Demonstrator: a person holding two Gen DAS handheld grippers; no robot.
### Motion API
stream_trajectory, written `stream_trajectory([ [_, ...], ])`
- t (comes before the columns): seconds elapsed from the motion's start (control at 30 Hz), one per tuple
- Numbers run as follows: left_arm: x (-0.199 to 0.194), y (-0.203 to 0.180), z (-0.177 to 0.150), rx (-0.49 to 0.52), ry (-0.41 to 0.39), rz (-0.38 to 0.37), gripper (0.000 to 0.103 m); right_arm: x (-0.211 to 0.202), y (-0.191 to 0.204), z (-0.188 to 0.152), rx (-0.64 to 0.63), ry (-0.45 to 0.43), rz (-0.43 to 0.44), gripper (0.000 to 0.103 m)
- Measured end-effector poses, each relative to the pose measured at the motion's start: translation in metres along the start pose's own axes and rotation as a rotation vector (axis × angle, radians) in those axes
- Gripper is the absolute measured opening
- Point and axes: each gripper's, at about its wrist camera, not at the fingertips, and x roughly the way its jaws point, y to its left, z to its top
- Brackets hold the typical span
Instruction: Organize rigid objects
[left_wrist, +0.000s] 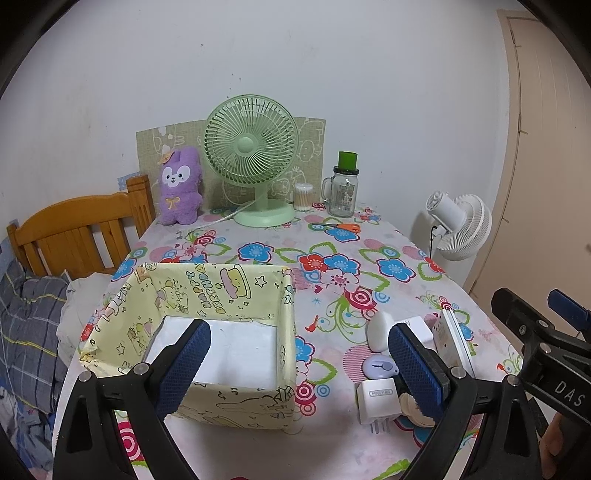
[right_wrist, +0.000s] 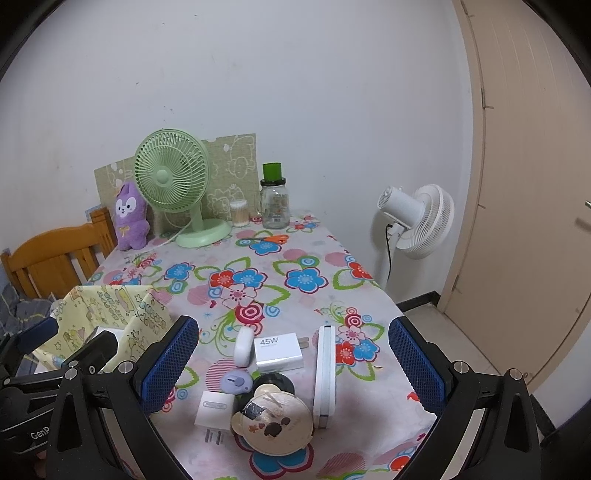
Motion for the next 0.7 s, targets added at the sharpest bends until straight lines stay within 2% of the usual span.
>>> stream_trajectory([
  [0.33,0.003,-0.006,-0.004,0.005,0.005,0.004,0.097,0.002,-0.004,-0.001,-0.011,0.008,0.000,0.103],
  [0.47,0.005,-0.010,-0.004,0.014,0.009,0.001,0.096,0.002,-0.004,-0.001,-0.015,0.018,0.001,0.099],
  [0.7,0.012,-0.023,-0.006,0.036,0.021,-0.011,0.091,0.006,-0.009,-0.002,-0.016,0.006,0.000,0.097],
])
